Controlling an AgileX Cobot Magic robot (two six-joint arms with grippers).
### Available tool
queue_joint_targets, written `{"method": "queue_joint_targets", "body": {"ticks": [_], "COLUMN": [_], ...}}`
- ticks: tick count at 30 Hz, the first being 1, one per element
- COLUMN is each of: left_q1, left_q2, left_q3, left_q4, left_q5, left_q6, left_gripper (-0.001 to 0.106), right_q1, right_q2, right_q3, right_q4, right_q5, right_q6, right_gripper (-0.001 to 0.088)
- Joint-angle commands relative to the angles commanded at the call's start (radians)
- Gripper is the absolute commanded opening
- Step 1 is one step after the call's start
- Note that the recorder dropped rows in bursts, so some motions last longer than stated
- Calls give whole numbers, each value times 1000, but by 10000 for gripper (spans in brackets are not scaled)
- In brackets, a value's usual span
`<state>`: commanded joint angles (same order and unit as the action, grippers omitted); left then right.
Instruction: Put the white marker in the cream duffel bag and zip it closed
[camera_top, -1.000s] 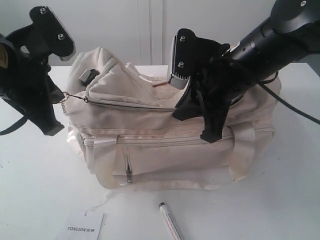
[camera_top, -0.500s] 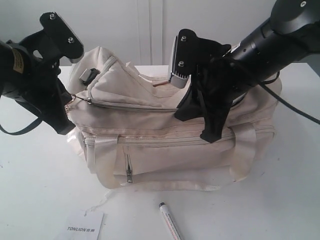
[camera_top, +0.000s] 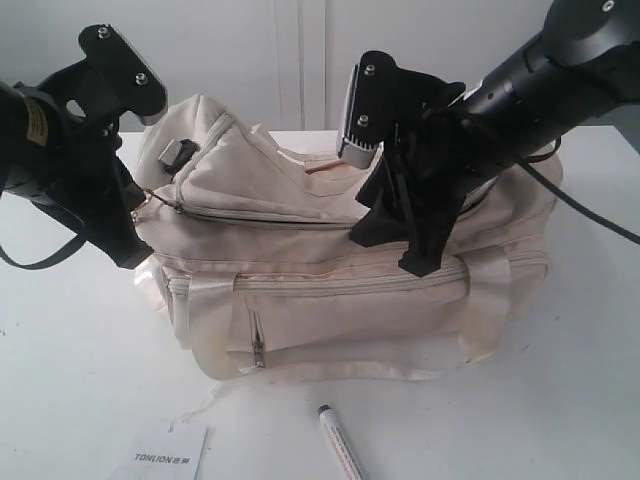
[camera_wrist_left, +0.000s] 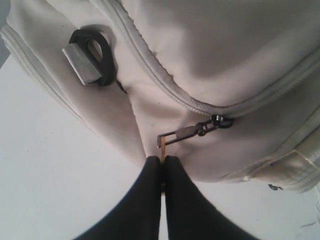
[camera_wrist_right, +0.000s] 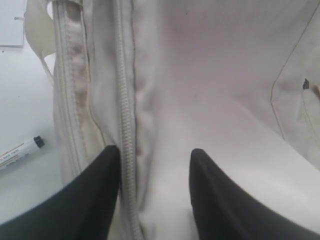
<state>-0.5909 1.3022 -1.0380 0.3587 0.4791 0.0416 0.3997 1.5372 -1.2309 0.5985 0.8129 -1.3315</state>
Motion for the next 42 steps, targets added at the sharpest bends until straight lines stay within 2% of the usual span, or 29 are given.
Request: {"method": "queue_joint_targets", "body": {"ticks": [7, 15, 25, 27, 30, 32, 38, 42], "left_q1": [0, 0, 0, 0, 0, 0, 0, 0], "left_q2": [0, 0, 0, 0, 0, 0, 0, 0], "left_q3": [0, 0, 0, 0, 0, 0, 0, 0], "left_q4": [-4, -16, -39, -44, -49, -49, -48, -48], "left_q5": [0, 0, 0, 0, 0, 0, 2, 2], "left_q6": [-2, -2, -2, -2, -2, -2, -2, -2], "left_gripper": [0, 0, 0, 0, 0, 0, 0, 0], "right_q1": [19, 128, 218, 234, 260, 271, 278, 278], "right_q2": [-12, -10, 22, 39, 60, 68, 112, 139], "right_q3": [-14, -12, -12, -12, -12, -12, -12, -12], "right_q4": [155, 155, 155, 148, 129, 122, 122, 122], "right_q5": [18, -5, -65, -105, -199, -249, -254, -310], "right_q6": [-86, -108, -141, -143, -156, -156, -156, -156], "right_gripper": [434, 434, 434, 435, 495, 527, 528, 528]}}
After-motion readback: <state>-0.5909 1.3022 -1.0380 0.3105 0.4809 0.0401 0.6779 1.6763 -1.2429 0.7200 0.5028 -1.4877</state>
